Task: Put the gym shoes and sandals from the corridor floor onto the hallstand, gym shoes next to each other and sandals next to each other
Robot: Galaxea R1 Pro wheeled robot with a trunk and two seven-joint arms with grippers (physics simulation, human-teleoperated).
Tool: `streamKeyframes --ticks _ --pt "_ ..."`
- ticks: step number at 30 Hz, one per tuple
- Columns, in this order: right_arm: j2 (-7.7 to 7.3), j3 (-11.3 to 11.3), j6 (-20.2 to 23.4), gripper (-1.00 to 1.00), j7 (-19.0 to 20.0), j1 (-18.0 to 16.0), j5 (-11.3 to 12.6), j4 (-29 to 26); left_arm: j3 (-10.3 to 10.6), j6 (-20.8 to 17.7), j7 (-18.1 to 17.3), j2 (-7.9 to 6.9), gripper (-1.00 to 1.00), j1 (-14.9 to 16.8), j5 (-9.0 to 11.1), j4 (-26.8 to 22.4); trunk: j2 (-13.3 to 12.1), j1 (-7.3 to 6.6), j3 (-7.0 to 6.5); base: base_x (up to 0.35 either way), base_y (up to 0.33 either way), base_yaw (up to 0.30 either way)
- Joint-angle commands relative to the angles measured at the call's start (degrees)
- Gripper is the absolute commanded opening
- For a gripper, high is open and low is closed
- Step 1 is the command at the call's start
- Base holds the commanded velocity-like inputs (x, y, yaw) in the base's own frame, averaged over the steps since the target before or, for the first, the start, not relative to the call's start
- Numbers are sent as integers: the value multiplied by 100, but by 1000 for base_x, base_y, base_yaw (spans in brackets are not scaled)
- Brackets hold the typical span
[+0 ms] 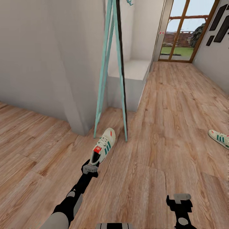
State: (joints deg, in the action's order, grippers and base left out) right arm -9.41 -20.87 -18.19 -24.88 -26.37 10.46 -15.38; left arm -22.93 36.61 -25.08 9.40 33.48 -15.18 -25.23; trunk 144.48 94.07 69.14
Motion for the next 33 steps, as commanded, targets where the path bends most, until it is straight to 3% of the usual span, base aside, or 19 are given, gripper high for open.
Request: streamKeyframes --ticks 1,18,33 --pt "0 1 0 100 0 0 0 0 -1 2 3 0 -100 0 6 14 0 0 0 -67 -307 0" --pt "0 0 0 100 0 0 0 0 8 -4 3 8 -100 0 6 112 0 0 -2 -12 -310 0" --pt "9 0 0 100 0 0 0 0 8 -5 3 9 -100 0 6 123 0 0 -123 0 -310 0"
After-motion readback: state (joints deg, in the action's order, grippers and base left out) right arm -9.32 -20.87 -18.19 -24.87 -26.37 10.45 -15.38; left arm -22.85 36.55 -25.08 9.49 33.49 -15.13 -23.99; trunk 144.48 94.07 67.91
